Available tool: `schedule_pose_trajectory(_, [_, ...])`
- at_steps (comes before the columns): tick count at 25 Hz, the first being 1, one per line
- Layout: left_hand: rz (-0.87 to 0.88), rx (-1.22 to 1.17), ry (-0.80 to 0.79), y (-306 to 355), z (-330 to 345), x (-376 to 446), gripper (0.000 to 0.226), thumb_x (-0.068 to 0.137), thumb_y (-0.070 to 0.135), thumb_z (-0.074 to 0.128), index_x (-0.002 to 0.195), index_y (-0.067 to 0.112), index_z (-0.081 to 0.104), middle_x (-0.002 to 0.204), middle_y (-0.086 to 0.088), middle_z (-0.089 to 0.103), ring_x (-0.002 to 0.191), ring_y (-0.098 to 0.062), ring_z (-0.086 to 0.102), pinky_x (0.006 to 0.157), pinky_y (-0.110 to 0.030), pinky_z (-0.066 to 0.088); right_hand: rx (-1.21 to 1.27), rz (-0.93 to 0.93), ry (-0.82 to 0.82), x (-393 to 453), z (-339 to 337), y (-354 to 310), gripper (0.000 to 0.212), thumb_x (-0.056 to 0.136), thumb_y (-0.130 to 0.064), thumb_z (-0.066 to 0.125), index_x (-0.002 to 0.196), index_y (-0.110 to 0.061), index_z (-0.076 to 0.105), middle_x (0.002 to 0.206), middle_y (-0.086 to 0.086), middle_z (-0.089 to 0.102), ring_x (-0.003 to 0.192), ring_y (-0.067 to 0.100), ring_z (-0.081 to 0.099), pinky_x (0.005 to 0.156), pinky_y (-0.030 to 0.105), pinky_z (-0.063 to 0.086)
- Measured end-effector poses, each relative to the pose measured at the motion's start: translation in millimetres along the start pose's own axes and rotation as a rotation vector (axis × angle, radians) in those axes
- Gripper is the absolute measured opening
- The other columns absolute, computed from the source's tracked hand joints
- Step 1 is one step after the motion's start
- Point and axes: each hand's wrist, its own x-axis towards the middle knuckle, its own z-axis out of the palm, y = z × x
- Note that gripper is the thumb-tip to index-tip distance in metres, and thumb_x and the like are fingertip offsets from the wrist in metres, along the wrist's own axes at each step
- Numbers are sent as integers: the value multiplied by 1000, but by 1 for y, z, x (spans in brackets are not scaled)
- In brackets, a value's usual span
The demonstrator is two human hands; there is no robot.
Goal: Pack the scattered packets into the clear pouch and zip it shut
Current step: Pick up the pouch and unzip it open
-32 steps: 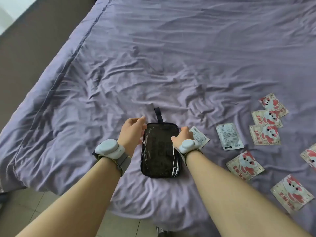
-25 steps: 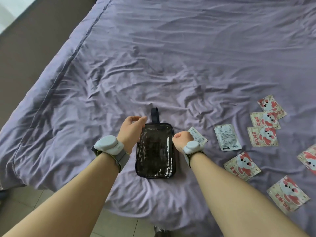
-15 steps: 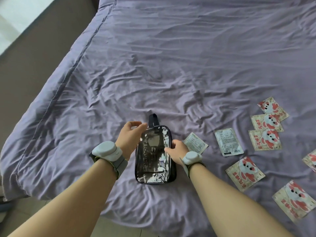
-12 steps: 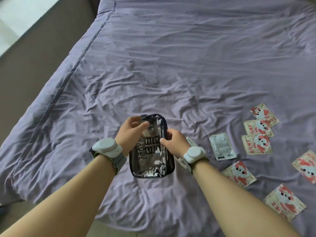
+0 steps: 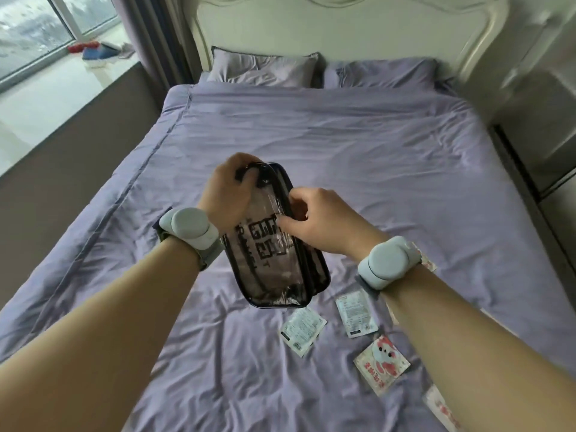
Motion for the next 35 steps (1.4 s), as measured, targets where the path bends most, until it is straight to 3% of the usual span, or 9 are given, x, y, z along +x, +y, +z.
schedule_pose_trajectory(2, [65, -8, -43, 31, -1, -2, 17, 106, 7, 54, 111, 16, 67, 93, 6, 72, 79, 11, 68, 76, -11, 52, 76, 19, 31, -11, -34, -6, 30, 98, -32, 59, 83, -7, 66, 69, 6, 70, 56, 16, 68, 59, 36, 59])
schedule_pose_trajectory(5, [159, 14, -77, 79, 0, -12, 15, 108, 6, 53, 111, 15, 64, 92, 5, 66, 70, 18, 57, 68, -2, 42, 56, -42, 280, -26, -87, -12, 15, 96, -18, 56, 101, -21, 69, 74, -3, 68, 54, 9, 60, 57, 33, 51])
schedule_pose_trajectory(12, [398, -45, -193, 148, 0, -25, 16, 110, 8, 52, 114, 16, 65, 104, -10, 69, 89, -13, 61, 81, -23, 48, -188, -183, 192, -45, -160, -42, 62, 91, -18, 71, 147, -39, 53, 132, -11, 49, 91, 11, 62, 81, 9, 44])
schedule_pose_trajectory(16, [512, -8, -237, 166, -1, -35, 18, 110, 7, 53, 112, 21, 65, 104, -9, 69, 97, -19, 60, 85, -24, 46, -290, -151, 106, -59, -183, -62, 50, 93, -20, 67, 141, -32, 59, 129, -8, 55, 100, 14, 59, 87, 18, 42])
schedule_pose_trajectory(20, [525, -6, -250, 165, 3, -42, 35, 108, 11, 56, 107, 46, 59, 104, 5, 69, 102, -21, 61, 90, -34, 47, -376, -167, 72, -70, -197, -71, 28, 92, -22, 72, 119, -28, 70, 96, -21, 60, 80, 1, 59, 75, 15, 43])
schedule_pose_trajectory(26, [443, -126, -204, 153, 12, -46, 21, 110, 9, 52, 107, 27, 61, 97, -14, 66, 86, -32, 58, 78, -40, 48, -219, -195, 170, -79, -172, -56, 31, 97, -19, 67, 127, -27, 65, 106, -20, 66, 90, 9, 67, 81, 25, 54])
schedule_pose_trajectory(29, [276, -272, -149, 133, 16, -41, 17, 112, 9, 48, 104, 20, 59, 88, -6, 59, 72, -10, 57, 68, -23, 46, -176, -198, 126, -90, -151, -42, 56, 95, -16, 66, 144, -40, 51, 121, -27, 60, 96, 5, 67, 86, 20, 54])
schedule_pose_trajectory(33, [-43, -519, -74, 85, 37, -29, 12, 114, 13, 45, 108, 16, 55, 89, -3, 62, 56, -1, 63, 68, -34, 52, -107, -59, -20, -104, -128, -6, 37, 94, -24, 69, 124, -44, 65, 72, -25, 67, 61, 6, 62, 68, 20, 49])
schedule_pose_trajectory(35, [-149, -604, -40, 60, 55, -22, 9, 113, 14, 46, 112, 17, 54, 81, 3, 67, 54, -2, 65, 73, -42, 51, -33, -59, -63, -113, -114, 15, 30, 92, -27, 70, 115, -46, 66, 76, -10, 72, 66, 22, 66, 72, 36, 57])
